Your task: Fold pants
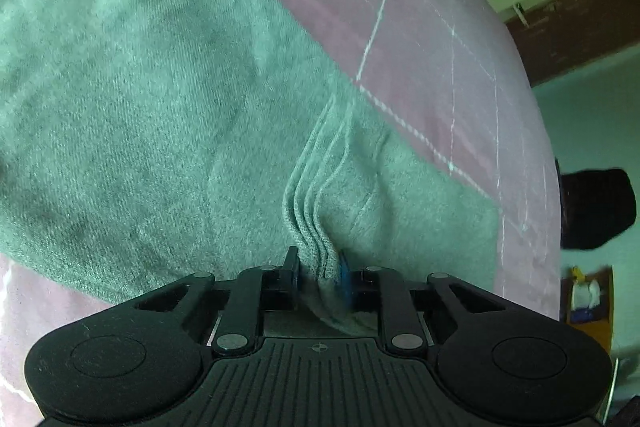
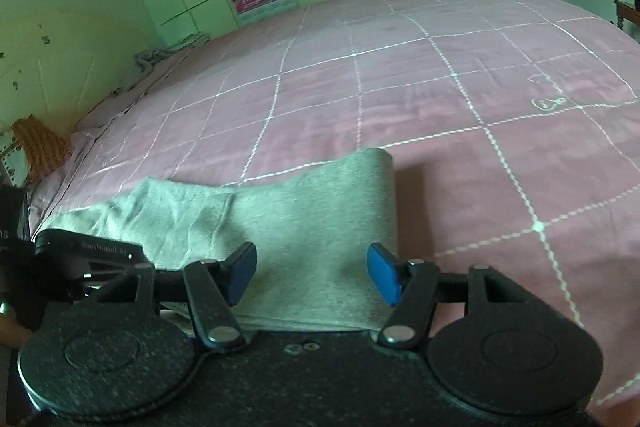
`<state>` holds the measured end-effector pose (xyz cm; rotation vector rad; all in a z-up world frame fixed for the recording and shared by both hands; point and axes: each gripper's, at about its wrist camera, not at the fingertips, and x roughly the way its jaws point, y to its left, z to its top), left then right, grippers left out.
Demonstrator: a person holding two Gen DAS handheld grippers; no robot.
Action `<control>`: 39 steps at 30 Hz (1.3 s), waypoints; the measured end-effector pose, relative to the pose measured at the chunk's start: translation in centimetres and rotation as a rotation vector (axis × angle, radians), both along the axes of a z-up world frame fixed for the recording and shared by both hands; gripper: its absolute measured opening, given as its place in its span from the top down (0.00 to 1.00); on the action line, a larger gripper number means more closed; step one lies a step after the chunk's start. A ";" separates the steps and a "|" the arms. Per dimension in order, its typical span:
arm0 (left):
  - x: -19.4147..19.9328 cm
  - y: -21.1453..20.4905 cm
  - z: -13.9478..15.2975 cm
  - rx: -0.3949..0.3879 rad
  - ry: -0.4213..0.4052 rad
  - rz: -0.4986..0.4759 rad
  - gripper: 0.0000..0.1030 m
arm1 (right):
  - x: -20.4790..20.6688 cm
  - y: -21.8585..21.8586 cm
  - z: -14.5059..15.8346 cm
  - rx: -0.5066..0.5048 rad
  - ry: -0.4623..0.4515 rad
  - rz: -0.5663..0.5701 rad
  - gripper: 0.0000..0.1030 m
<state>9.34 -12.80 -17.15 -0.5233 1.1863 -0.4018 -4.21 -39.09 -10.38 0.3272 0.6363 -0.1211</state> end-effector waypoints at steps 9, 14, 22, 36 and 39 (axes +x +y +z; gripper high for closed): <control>-0.2 5.8 8.5 0.031 -0.272 0.001 0.82 | 1.8 -0.1 0.9 -0.083 0.011 -0.035 0.56; -0.1 7.4 2.1 0.205 -0.134 -0.042 0.82 | 4.3 2.8 -1.0 -0.106 0.075 0.052 0.62; -1.4 8.4 3.9 0.233 -0.214 -0.006 0.79 | 5.9 6.6 -4.0 -0.271 0.228 0.180 0.64; 1.8 0.4 -0.4 0.379 -0.282 -0.166 0.79 | 10.2 6.4 -5.1 -0.293 0.193 0.135 0.62; 1.4 0.2 0.8 0.393 -0.267 -0.163 0.79 | 10.1 6.1 -4.6 -0.274 0.203 0.137 0.62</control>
